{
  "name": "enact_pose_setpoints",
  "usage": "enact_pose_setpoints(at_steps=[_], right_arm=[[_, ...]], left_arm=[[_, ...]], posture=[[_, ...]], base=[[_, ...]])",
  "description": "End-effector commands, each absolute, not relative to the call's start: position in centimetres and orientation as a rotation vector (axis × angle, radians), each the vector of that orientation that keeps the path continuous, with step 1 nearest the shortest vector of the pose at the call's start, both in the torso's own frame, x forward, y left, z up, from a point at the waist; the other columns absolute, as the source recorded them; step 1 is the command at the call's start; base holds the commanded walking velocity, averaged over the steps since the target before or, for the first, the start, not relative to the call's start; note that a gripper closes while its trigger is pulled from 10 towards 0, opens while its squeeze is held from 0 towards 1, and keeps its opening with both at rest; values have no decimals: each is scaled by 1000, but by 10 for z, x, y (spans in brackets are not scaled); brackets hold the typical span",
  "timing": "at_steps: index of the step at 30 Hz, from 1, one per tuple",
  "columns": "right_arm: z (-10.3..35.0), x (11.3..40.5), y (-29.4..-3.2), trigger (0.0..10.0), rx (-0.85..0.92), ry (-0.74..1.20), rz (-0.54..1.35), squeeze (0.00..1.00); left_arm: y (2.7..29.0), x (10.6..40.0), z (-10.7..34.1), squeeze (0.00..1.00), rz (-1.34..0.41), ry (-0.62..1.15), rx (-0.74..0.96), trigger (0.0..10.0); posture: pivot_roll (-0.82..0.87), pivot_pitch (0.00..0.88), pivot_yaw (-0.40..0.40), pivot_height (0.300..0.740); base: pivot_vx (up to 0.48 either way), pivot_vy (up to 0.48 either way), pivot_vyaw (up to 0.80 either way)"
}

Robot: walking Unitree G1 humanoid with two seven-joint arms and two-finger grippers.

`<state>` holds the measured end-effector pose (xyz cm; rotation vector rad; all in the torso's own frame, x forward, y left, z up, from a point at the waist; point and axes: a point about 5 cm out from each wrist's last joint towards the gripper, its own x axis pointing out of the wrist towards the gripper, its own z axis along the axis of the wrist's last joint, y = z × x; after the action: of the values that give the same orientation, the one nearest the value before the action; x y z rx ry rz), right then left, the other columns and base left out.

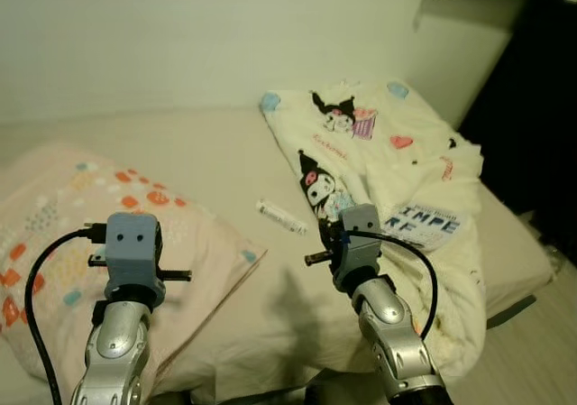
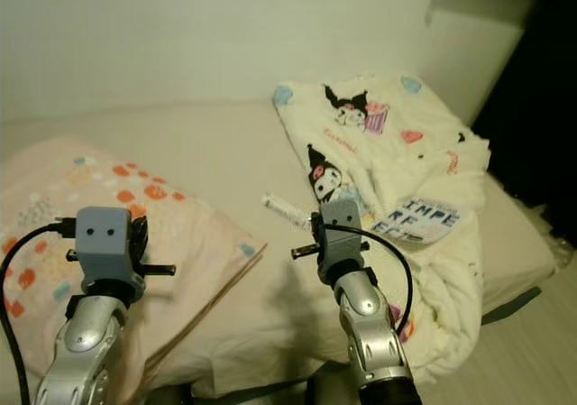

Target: Clean up the room

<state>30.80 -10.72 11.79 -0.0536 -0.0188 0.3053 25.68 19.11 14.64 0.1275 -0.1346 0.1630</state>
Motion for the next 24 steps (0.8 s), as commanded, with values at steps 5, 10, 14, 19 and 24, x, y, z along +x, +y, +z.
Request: enact_pose_setpoints(at_steps=[5, 10, 14, 19, 24], right_arm=[[110, 306, -103, 10000, -53, 30, 347, 0], [109, 307, -100, 10000, -54, 39, 368, 0], [109, 307, -100, 10000, -56, 43, 377, 0], [106, 307, -101, 10000, -56, 58, 370, 0], [95, 308, -103, 10000, -63, 123, 316, 0]], left_arm=[[194, 254, 138, 0, 168, -109, 134, 10000], [198, 252, 134, 0, 189, -92, 123, 10000], [201, 250, 131, 0, 198, -82, 122, 10000], [202, 248, 125, 0, 195, -63, 108, 10000], [201, 245, 108, 0, 177, 15, 88, 10000]], posture=[[-1, 27, -117, 693], [-1, 22, -119, 713], [0, 24, -122, 727], [3, 29, -124, 740], [-1, 31, -117, 740]], base=[[0, 0, 0], [0, 0, 0], [0, 0, 0], [0, 0, 0], [0, 0, 0]])
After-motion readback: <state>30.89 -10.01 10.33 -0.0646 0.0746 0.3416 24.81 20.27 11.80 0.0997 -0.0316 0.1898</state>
